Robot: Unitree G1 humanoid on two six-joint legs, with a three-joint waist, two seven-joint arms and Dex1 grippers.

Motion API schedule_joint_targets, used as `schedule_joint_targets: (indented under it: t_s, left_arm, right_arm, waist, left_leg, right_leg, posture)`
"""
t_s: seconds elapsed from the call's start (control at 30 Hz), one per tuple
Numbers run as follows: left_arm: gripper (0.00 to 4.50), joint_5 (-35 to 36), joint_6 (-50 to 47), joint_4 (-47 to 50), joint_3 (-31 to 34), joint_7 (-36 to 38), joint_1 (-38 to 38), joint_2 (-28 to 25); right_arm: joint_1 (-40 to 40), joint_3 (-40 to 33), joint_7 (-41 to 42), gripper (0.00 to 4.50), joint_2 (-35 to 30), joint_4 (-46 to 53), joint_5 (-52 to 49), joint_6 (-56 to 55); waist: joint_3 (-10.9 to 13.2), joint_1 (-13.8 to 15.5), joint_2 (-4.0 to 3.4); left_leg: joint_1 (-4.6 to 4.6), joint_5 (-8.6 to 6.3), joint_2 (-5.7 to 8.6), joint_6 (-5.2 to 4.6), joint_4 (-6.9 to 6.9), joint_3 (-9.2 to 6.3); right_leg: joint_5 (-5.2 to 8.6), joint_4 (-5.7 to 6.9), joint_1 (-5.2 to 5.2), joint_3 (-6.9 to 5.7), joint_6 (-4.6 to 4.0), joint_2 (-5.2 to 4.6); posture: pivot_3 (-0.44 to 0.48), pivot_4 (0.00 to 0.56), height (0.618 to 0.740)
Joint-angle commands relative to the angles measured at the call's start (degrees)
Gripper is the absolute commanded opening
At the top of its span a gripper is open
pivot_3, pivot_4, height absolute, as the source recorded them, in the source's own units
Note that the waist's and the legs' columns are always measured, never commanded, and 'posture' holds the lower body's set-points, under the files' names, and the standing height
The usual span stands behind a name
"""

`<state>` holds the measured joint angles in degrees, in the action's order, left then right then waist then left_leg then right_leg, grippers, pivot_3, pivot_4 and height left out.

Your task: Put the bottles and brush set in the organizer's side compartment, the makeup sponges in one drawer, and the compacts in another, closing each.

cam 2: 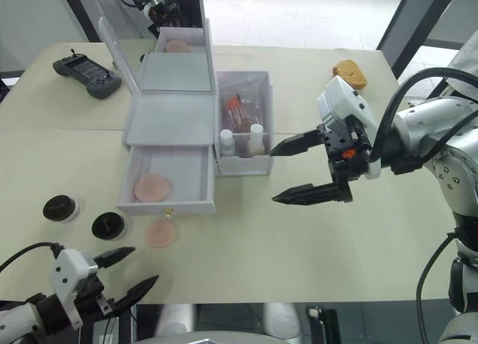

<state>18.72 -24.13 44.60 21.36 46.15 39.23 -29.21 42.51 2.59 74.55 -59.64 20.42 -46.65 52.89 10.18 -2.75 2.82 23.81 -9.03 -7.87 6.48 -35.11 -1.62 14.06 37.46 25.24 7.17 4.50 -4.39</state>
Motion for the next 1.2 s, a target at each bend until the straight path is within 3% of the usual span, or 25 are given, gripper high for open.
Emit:
schedule_joint_targets:
  t_s: [0.03,0.13,0.63,0.73,0.83,0.93,1.07,1.2]
  left_arm:
    - [4.48,-3.3,-2.7,0.7,-5.8,-5.1,-3.2,-0.3]
    - [4.48,-4.1,-6.3,1.5,-10.2,-8.4,-6.8,-0.5]
    - [4.48,-7.3,-11.1,-1.6,-16.6,-16.0,-14.2,-1.9]
    - [3.89,-7.9,-10.3,-2.0,-17.3,-15.6,-14.4,-2.9]
    - [3.01,-7.8,-10.2,-2.3,-17.8,-15.5,-14.6,-3.4]
    - [2.98,-8.0,-9.7,-2.5,-18.1,-15.6,-14.7,-3.9]
    - [2.98,-6.4,-8.4,-2.4,-15.1,-12.9,-13.6,-6.2]
    - [2.98,-4.4,2.9,-2.0,-9.0,-2.3,-6.9,-11.7]
  right_arm:
    - [1.1,-3.4,-2.9,4.5,0.4,2.0,-3.2,2.8]
    - [-0.1,-4.6,-4.7,4.5,0.2,3.9,-5.0,4.7]
    - [1.4,-6.7,-8.3,4.5,-1.1,4.4,-8.2,7.7]
    - [1.4,-7.0,-8.3,4.5,-1.3,4.2,-8.3,7.8]
    - [1.4,-7.1,-8.2,4.5,-1.8,4.0,-8.5,7.7]
    - [1.0,-7.3,-8.2,4.5,-2.0,4.0,-8.8,7.6]
    - [0.6,-7.2,-7.5,4.5,-1.9,3.8,-8.9,6.9]
    - [0.7,-6.3,-5.6,4.5,-1.4,2.9,-8.1,5.3]
  waist:
    - [0.0,0.1,0.01]
    - [0.0,0.1,0.0]
    - [0.0,0.3,-0.08]
    - [0.0,0.4,-0.08]
    - [0.0,0.3,-0.08]
    - [0.0,0.3,-0.09]
    - [0.0,0.3,-0.09]
    - [0.0,-0.3,-0.09]
  left_leg:
    - [0.01,0.0,0.0,0.0,0.0,0.0]
    - [0.03,-0.01,0.01,0.0,0.0,0.01]
    - [0.0,-0.01,0.01,-0.01,0.0,-0.01]
    - [0.0,-0.01,0.01,-0.01,0.0,-0.01]
    - [0.0,-0.01,0.01,-0.01,0.01,-0.01]
    - [0.0,-0.01,0.01,-0.01,0.01,-0.01]
    - [0.0,-0.01,0.01,-0.01,0.02,-0.01]
    - [-0.02,-0.03,0.0,-0.05,0.15,0.0]
  right_leg:
    - [0.0,0.01,0.0,-0.01,0.0,0.01]
    - [-0.02,-0.02,-0.01,0.0,0.03,0.0]
    - [-0.03,0.0,-0.04,-0.01,0.05,0.01]
    - [-0.03,-0.03,-0.06,-0.01,0.05,0.0]
    - [-0.03,-0.04,-0.06,-0.01,0.05,0.0]
    - [-0.03,-0.05,-0.06,-0.01,0.05,0.0]
    - [-0.03,-0.05,-0.05,-0.01,0.05,0.0]
    - [-0.04,-0.06,0.04,-0.01,0.04,0.02]
  posture:
    - [0.0,0.15,0.705]
    - [0.0,0.15,0.705]
    - [0.0,0.15,0.705]
    - [0.0,0.15,0.705]
    - [0.0,0.15,0.705]
    - [0.0,0.15,0.705]
    - [0.0,0.15,0.705]
    - [0.0,0.15,0.705]
